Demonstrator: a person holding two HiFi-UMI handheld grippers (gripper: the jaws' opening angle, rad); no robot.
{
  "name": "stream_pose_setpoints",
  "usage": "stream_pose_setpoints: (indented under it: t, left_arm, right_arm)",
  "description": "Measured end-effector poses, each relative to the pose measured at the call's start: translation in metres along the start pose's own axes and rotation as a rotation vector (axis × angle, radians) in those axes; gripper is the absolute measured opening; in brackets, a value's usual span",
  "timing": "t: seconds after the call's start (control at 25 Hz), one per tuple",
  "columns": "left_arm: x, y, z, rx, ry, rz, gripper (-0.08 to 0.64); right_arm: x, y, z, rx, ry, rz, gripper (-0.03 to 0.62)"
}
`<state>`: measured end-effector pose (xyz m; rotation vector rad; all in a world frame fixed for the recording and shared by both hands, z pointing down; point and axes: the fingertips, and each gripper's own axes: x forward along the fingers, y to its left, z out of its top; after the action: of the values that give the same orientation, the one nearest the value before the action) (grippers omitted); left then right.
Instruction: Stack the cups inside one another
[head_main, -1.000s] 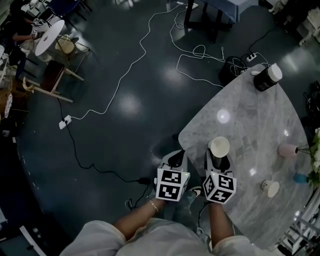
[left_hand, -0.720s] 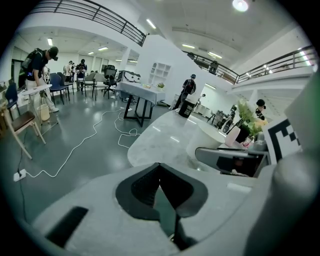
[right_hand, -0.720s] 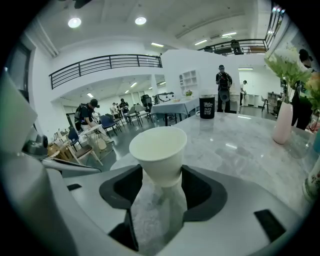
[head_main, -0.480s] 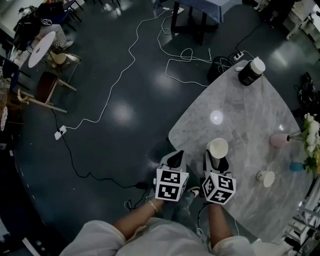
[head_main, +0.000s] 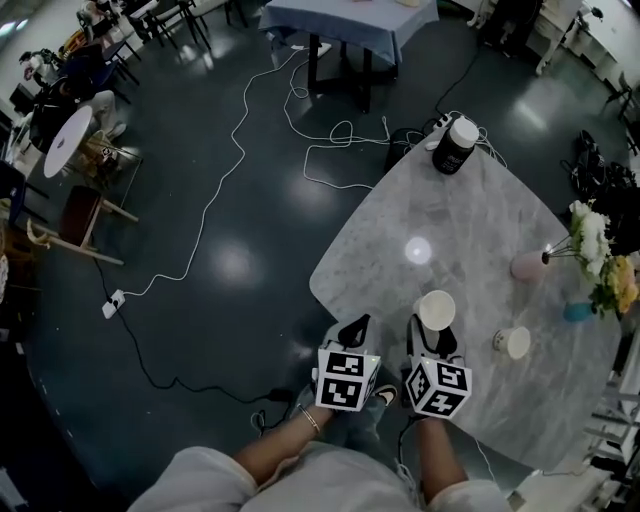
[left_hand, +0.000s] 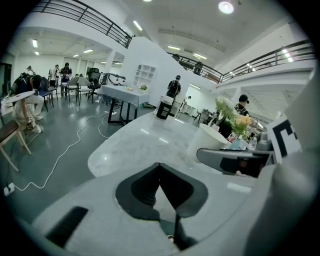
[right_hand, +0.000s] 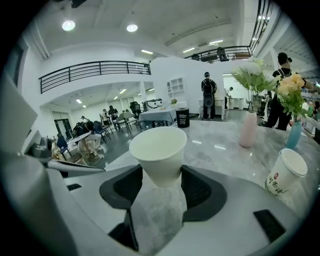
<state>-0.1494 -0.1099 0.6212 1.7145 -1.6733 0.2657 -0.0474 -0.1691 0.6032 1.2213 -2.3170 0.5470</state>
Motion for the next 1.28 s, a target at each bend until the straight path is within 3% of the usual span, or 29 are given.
stream_pose_setpoints:
  t: [0.56,1.28]
  left_arm:
    - [0.004,-0.086,0.021,0.102,-0.015,-0.124,-0.005]
    - [0.003,-0.175,0.026,0.227,-0.009,-0.266,-0.005]
  right_arm:
    - [-0.061,-0.052,0.025,0.058,-0.069,-0.1,0.222]
    - [-0.136,-0.113,0.024,0.141,-0.145,-0.246,0.222]
